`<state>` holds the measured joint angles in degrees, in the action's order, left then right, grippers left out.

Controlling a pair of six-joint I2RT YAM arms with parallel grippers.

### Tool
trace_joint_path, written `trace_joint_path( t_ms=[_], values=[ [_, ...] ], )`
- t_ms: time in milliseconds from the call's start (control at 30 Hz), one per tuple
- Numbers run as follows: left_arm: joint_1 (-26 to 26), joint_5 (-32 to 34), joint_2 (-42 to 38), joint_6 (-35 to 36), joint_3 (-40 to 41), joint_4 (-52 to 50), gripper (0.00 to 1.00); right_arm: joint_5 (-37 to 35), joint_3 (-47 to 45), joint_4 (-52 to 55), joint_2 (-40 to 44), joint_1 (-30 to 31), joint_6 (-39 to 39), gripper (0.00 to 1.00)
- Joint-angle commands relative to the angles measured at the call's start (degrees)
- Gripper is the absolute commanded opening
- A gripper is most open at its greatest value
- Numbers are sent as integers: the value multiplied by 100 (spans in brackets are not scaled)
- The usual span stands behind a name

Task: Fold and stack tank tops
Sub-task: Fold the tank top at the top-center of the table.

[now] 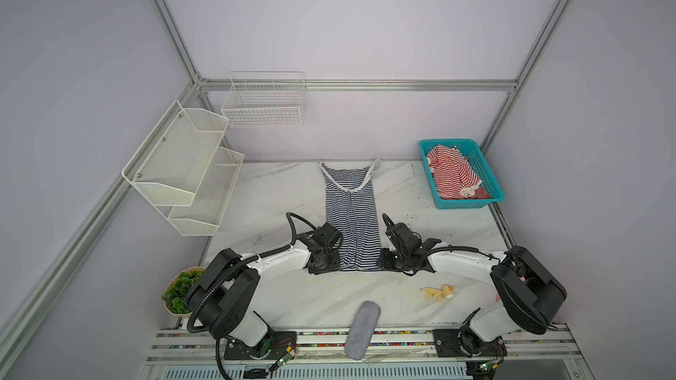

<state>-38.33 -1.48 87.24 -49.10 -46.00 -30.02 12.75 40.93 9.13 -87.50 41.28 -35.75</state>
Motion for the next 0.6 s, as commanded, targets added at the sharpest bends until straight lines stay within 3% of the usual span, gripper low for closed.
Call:
trace_joint_path(
  t_ms=[0,167,433,567],
  values=[
    [-34,-202,-86,-115,375,64,35,133,-135,-147,-97,38,-117,25],
    [-102,-255,-399,-218,578,163,22,130,-167,-82,62,38,-123,0],
    [-559,-280,-990,-578,823,199,2,324,-480,88,1128,147,-376,0],
    [-807,-189,-1235,-854,959,203,0,305,-604,306,1749,288,-634,0]
  ],
)
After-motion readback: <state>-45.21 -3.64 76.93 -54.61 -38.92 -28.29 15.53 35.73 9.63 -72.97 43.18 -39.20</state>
